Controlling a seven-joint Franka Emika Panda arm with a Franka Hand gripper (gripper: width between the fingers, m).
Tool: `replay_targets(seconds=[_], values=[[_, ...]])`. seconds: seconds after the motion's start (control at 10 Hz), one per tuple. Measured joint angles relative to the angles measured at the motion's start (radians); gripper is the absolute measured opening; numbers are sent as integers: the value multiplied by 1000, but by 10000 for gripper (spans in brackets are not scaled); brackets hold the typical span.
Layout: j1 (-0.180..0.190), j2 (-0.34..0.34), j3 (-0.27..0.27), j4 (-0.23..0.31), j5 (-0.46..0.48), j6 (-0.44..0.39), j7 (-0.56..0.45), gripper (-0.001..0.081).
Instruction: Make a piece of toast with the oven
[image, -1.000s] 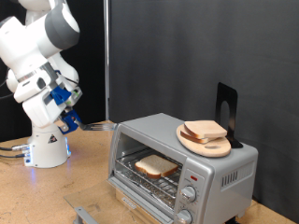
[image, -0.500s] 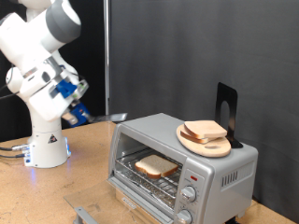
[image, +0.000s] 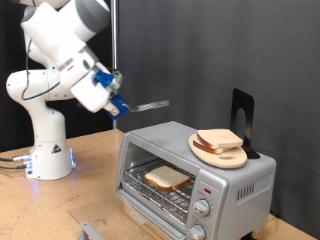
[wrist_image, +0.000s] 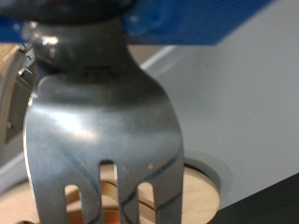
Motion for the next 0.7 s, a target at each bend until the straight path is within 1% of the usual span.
replay_targets(seconds=[0.2,0.7], values=[[13,-5,69,1,1,46,50,394],[60,-1,227,9,13,121,174,394]])
